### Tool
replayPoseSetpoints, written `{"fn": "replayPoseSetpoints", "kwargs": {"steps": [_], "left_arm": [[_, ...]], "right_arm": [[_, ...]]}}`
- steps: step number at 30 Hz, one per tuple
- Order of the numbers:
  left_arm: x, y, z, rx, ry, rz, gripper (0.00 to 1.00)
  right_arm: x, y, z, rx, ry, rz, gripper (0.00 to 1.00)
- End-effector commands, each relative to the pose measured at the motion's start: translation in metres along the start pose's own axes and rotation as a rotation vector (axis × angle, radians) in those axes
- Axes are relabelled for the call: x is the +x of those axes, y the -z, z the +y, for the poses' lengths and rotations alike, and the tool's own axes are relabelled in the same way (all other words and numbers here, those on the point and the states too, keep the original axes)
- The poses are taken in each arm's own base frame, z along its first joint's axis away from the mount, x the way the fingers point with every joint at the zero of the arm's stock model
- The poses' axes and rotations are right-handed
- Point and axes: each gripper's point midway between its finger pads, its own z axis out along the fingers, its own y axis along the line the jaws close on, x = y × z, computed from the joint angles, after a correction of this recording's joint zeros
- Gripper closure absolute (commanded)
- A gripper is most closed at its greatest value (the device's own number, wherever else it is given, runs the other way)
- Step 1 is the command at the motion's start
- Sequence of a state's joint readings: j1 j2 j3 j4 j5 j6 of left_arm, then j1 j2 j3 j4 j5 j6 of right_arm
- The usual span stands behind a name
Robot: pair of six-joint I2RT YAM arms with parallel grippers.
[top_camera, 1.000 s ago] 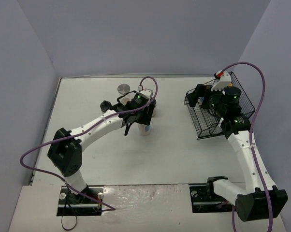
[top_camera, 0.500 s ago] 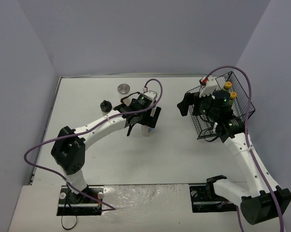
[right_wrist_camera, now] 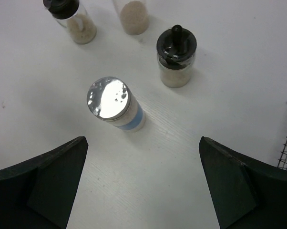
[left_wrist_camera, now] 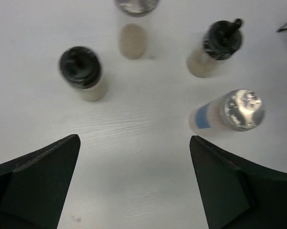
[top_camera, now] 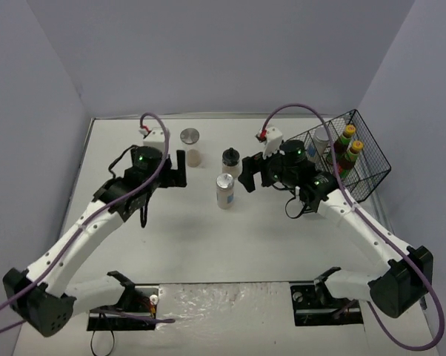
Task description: Organize the condiment bottles
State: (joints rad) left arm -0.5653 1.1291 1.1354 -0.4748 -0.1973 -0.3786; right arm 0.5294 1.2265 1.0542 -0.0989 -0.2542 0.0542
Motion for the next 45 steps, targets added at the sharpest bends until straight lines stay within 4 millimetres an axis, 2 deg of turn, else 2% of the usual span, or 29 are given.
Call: {"fn": "replayPoseSetpoints", "kwargs": {"steps": [1,3,5,9,16,18,22,26,29,32,35,38,39,41,42,45], "left_arm": [[0.015,0.022,0.062,-0.18,0.038,-0.033,0.03],[0.023,0.032,0.081,-0.229,0.042,-0.043,0.03],[0.03,0.042,0.095,-0.261,0.046,-0.066,0.03],[0.048,0.045,0.112,-0.308,0.048,-0.061,0.03],[0.068,0.038,0.121,-0.339,0.046,-0.05,0.03],[0.07,0.036,0.122,-0.342,0.046,-0.052,0.03],[0.071,0.033,0.123,-0.352,0.037,-0.046,0.03],[0.07,0.032,0.124,-0.355,0.029,-0.048,0.03],[0.069,0.031,0.123,-0.351,0.026,-0.05,0.03],[0.069,0.031,0.122,-0.342,0.026,-0.05,0.03],[0.069,0.03,0.121,-0.337,0.027,-0.049,0.03],[0.068,0.03,0.121,-0.335,0.027,-0.052,0.03],[0.068,0.03,0.121,-0.333,0.028,-0.052,0.03],[0.068,0.029,0.12,-0.329,0.029,-0.049,0.03],[0.068,0.029,0.12,-0.33,0.029,-0.048,0.03],[0.067,0.031,0.121,-0.333,0.031,-0.052,0.03]], "right_arm": [[-0.029,-0.028,0.025,-0.025,0.073,-0.11,0.0],[-0.016,-0.047,0.038,-0.041,0.095,-0.072,0.0],[-0.008,-0.061,0.041,-0.032,0.112,-0.046,0.0],[0.007,-0.086,0.048,-0.027,0.131,-0.006,0.0],[0.033,-0.117,0.041,0.008,0.142,0.053,0.02],[0.038,-0.121,0.04,0.009,0.14,0.058,0.08],[0.038,-0.12,0.036,0.033,0.139,0.045,0.26],[0.029,-0.112,0.033,0.054,0.141,0.01,0.54],[0.019,-0.103,0.03,0.07,0.14,-0.018,0.75],[-0.003,-0.085,0.02,0.122,0.113,-0.074,0.89],[-0.031,-0.056,0.006,0.192,0.08,-0.129,0.91],[-0.058,-0.022,-0.035,0.35,0.013,-0.181,0.91],[-0.068,-0.006,-0.055,0.408,-0.031,-0.203,0.92],[-0.078,0.019,-0.095,0.542,-0.102,-0.238,0.94],[-0.084,0.027,-0.098,0.556,-0.111,-0.259,0.95],[-0.091,0.071,-0.149,0.749,-0.205,-0.297,0.98]]}}
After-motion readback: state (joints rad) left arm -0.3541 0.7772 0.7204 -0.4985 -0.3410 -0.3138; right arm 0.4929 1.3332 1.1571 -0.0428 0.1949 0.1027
